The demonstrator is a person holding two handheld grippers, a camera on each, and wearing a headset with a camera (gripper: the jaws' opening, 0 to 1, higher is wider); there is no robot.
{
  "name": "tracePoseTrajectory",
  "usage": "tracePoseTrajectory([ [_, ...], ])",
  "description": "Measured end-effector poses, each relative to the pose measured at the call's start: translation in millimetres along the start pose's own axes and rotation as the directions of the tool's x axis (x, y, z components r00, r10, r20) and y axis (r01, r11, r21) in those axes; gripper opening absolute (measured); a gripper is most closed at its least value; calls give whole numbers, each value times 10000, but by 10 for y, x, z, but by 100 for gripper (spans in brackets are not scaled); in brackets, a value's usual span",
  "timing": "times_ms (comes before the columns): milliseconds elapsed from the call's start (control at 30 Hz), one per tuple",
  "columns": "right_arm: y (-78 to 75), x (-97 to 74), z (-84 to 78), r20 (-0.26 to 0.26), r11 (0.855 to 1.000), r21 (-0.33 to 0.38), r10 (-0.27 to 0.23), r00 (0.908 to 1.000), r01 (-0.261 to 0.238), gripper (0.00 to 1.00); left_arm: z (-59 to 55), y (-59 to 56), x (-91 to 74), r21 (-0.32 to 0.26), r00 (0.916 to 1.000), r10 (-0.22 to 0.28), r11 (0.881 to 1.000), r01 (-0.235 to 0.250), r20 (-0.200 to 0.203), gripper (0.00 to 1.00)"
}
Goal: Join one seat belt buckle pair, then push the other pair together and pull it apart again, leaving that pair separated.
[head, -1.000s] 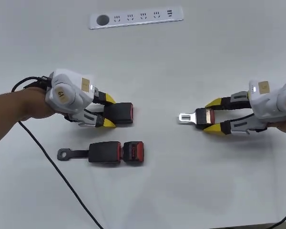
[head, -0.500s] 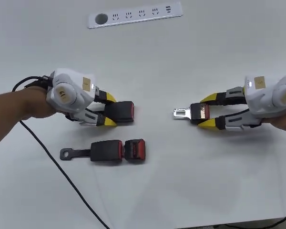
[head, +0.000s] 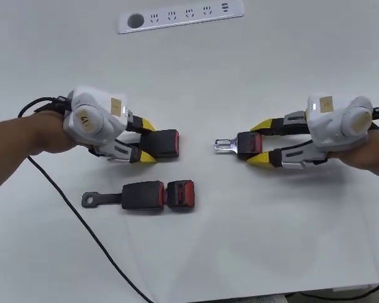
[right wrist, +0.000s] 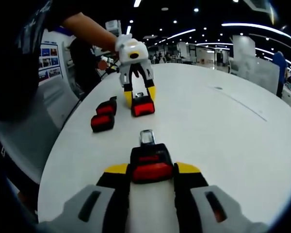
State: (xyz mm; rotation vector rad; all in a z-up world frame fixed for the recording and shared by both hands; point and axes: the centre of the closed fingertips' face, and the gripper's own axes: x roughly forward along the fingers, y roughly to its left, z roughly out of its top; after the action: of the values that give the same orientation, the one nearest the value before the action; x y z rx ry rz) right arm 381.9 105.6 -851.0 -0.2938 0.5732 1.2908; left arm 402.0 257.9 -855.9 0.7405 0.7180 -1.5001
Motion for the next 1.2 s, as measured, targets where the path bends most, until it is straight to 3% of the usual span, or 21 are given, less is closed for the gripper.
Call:
tracePoseTrajectory([
  [400,71,233,163,317,10000,-36,85,9995,-84,37,-3,5,5,-37,10000,26,10000,-26,19,34],
  [867,206,493,291,324,9996,-167,235,9992,-230,37,1,0,3,52,9999,11,10000,-10,-104,34],
  [1200,214,530,318,150,9982,-381,472,9988,-466,37,-1,-4,1,45,9999,16,10000,-15,-172,34],
])
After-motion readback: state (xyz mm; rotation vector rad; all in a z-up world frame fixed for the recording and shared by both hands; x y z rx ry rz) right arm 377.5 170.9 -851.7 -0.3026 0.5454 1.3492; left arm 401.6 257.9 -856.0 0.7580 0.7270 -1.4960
